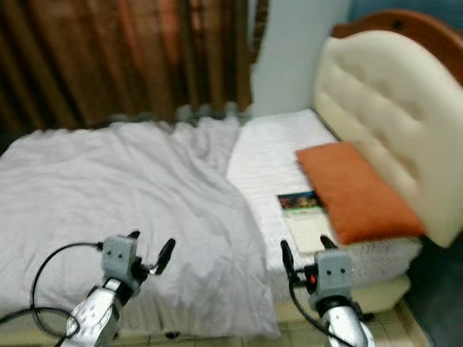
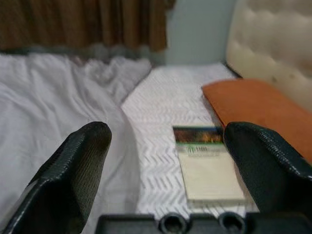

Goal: Clean up the room

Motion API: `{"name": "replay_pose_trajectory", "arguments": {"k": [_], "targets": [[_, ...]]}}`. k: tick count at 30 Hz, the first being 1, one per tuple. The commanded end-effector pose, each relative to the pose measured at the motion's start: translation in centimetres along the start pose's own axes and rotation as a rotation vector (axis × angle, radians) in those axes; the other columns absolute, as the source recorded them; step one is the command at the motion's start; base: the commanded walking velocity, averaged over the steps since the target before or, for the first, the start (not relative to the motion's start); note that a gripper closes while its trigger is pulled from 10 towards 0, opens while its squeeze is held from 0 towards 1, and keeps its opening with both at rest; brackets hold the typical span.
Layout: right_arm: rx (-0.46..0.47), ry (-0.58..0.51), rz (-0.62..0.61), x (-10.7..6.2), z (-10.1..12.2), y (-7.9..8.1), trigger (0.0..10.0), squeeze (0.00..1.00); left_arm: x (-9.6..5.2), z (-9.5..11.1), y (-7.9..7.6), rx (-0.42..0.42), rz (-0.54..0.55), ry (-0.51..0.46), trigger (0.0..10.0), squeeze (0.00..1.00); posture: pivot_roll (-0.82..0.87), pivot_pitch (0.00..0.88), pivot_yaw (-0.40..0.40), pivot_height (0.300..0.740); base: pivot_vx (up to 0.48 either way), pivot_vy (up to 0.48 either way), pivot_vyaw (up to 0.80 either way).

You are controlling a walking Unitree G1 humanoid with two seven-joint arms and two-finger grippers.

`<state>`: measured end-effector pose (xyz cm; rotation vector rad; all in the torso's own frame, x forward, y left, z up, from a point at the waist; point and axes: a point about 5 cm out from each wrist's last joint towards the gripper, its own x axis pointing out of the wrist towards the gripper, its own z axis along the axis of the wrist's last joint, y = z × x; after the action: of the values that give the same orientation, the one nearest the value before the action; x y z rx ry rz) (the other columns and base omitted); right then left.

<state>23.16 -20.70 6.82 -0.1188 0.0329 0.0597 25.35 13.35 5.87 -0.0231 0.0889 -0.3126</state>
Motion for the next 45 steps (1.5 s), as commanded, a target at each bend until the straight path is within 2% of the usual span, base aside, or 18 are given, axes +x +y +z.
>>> {"name": "replay_pose_trajectory", "arguments": {"k": [1, 6, 14, 34, 41, 45], "targets": [[0.0, 0.002, 0.011, 0.4, 0.1, 0.1, 10.0, 0.0, -0.2, -0.7, 0.5, -0.002, 0.012, 0.051, 10.0, 0.0, -0.1, 0.022, 0.071, 0.74, 0.0, 0.48, -0.8], [-0.012, 0.017, 0.03, 0.7, -0.3, 0.2, 10.0, 0.0, 0.0, -0.7, 0.8, 0.024, 0.017, 0.055, 10.0, 0.0, -0.1, 0.018, 0.07, 0.74, 0.0, 0.48, -0.8], [0.036, 0.023, 0.05, 1.5, -0.5, 0.4, 10.0, 0.0, 0.0, -1.1, 1.1, 0.014, 0.104, 0.073, 10.0, 0.0, -0.09, 0.001, 0.066, 0.74, 0.0, 0.0, 0.0], [0.034, 0.035, 0.068, 1.7, -1.1, 0.6, 10.0, 0.0, 0.3, -0.9, 1.4, 0.075, 0.109, 0.07, 10.0, 0.0, -0.08, 0.0, 0.063, 0.74, 0.0, 0.0, 0.09], [0.018, 0.033, 0.087, 1.7, -1.1, 0.8, 10.0, 0.0, 0.3, -0.8, 1.0, 0.08, 0.099, 0.063, 10.0, 0.0, -0.08, 0.0, 0.062, 0.74, 0.0, -0.348, 0.75], [0.034, 0.032, 0.078, 1.8, -1.0, 0.7, 10.0, 0.0, 0.4, -0.8, 0.9, 0.055, 0.11, 0.057, 10.0, 0.0, -0.08, 0.0, 0.061, 0.74, 0.0, -0.12, 0.52]]}}
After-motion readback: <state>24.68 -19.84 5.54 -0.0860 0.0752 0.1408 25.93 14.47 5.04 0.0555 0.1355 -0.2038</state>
